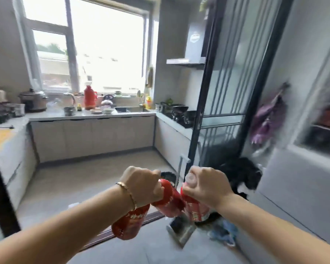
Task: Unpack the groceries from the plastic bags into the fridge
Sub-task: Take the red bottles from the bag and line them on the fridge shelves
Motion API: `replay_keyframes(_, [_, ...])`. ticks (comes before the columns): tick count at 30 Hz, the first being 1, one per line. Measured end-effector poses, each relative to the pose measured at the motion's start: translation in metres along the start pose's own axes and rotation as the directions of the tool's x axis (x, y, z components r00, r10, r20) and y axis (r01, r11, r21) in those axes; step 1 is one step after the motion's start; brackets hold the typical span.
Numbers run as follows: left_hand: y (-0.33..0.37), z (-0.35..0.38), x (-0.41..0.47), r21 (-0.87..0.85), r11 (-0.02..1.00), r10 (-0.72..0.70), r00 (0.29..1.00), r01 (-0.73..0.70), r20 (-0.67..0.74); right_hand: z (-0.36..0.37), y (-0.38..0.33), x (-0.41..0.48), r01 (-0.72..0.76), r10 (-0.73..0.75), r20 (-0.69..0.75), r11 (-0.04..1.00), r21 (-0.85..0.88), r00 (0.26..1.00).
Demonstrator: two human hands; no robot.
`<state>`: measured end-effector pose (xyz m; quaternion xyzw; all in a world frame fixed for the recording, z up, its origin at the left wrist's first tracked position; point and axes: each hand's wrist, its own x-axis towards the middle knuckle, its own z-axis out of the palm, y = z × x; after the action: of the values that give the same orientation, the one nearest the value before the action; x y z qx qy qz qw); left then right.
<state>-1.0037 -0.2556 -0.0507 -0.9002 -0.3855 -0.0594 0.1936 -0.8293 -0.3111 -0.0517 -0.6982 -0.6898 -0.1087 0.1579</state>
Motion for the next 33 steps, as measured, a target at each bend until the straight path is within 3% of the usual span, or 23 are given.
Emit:
replay_keyframes(3, [0.039,-0.008,0.082,-0.005,0.995,0.102,0.992,-0.103,-0.08,-0.01,0.076,0.011,-0.156,0.156,-0.003,0.987,-0.037,0.988])
replay_keyframes(8, [0.108,-0.017,0.218,-0.038,0.949,0.302,0.937,-0.313,-0.175,-0.034,0.2,0.028,-0.439,0.441,-0.005,0.894,-0.086,0.898])
replay_keyframes(17, [0.241,-0.046,0.462,-0.215,0.821,0.457,0.834,-0.529,-0.309,-0.067,0.412,0.073,-0.769,0.753,-0.185,0.638,-0.03,0.632])
replay_keyframes(24, [0.353,-0.092,0.605,-0.156,0.696,0.598,0.687,-0.7,-0.413,-0.121,0.55,0.085,-0.887,0.826,-0.332,0.452,-0.092,0.455])
replay_keyframes(33, [0.492,-0.144,0.721,-0.19,0.62,0.599,0.616,-0.761,-0.512,-0.162,0.714,0.062,-0.926,0.767,-0.526,0.355,-0.128,0.367])
